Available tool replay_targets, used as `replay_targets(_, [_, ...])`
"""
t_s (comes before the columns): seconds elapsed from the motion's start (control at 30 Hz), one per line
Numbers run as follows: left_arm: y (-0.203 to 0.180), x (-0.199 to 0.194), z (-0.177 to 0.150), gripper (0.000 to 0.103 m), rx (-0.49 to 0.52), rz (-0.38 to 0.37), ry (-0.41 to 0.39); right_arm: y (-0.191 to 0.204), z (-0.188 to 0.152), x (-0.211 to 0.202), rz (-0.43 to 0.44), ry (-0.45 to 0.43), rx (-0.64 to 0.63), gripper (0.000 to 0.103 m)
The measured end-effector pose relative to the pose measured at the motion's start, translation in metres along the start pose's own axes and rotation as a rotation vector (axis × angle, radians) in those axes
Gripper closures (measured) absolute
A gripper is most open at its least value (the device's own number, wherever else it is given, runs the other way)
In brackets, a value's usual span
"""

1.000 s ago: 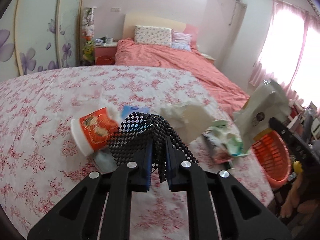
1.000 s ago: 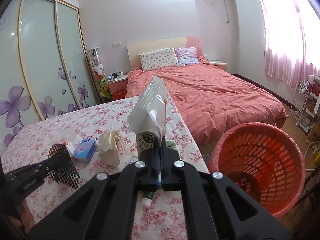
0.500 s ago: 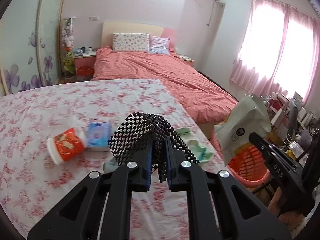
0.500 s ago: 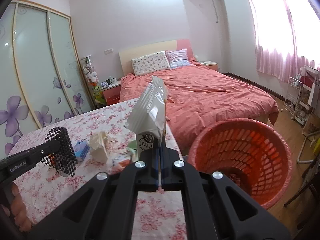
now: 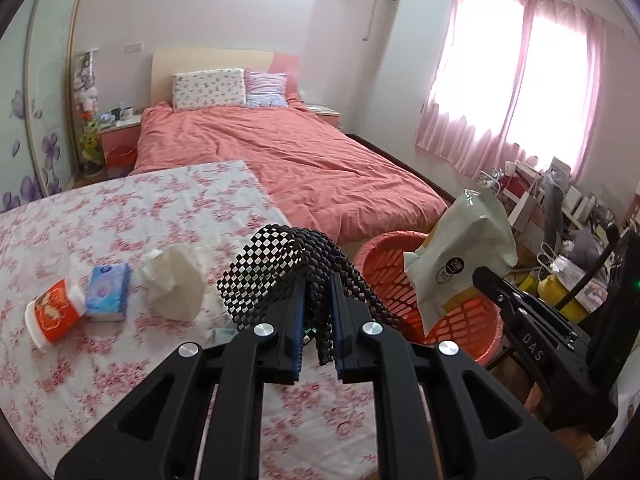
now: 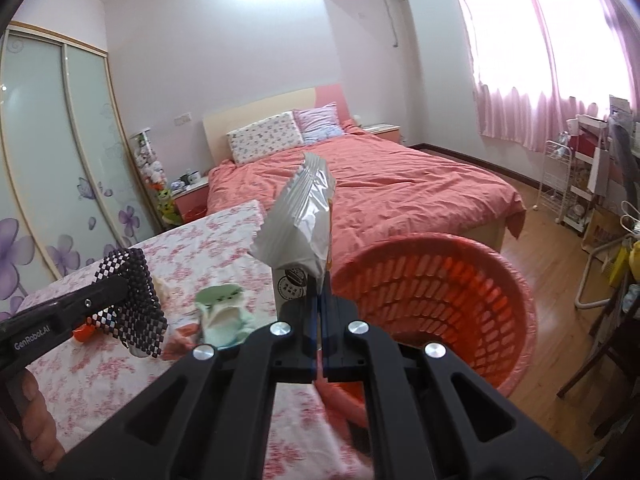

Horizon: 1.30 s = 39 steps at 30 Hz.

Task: Collect trash
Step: 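Carry the paper bag and black mesh over the basket and open both tools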

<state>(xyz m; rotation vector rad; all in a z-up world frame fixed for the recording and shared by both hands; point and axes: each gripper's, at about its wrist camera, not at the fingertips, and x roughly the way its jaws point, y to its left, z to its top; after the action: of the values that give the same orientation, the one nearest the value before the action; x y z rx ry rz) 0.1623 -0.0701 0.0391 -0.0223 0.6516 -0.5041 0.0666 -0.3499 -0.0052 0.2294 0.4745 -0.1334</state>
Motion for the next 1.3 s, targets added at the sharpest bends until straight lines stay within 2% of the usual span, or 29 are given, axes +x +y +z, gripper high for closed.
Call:
replay_targets(0.37, [-0.039, 0.024, 0.002, 0.092, 0.063, -0.063, 0.028, -0.038, -0.002, 0.008, -0.056, 0.006, 0.041, 0.101])
replay_targets(0.57, [-0.056, 0.031, 0.008, 0.092, 0.075, -0.132, 0.023, -0.059, -0.001, 0.007, -0.085, -0.004, 0.067, 0.101])
replay_targets(0.77, [-0.076, 0.039, 0.008, 0.094, 0.109, -0.155, 0.014, -0.077, -0.003, 0.007, -0.118, -0.003, 0.09, 0.101])
replay_targets(1.0, [-0.057, 0.041, 0.012, 0.096, 0.096, -0.111, 0.012, -0.08, -0.011, 0.013, -0.116, 0.014, 0.101, 0.101])
replay_targets(1.3, [-0.06, 0.039, 0.014, 0.096, 0.099, -0.136, 0.01, -0.082, 0.002, 0.007, -0.125, -0.018, 0.093, 0.101])
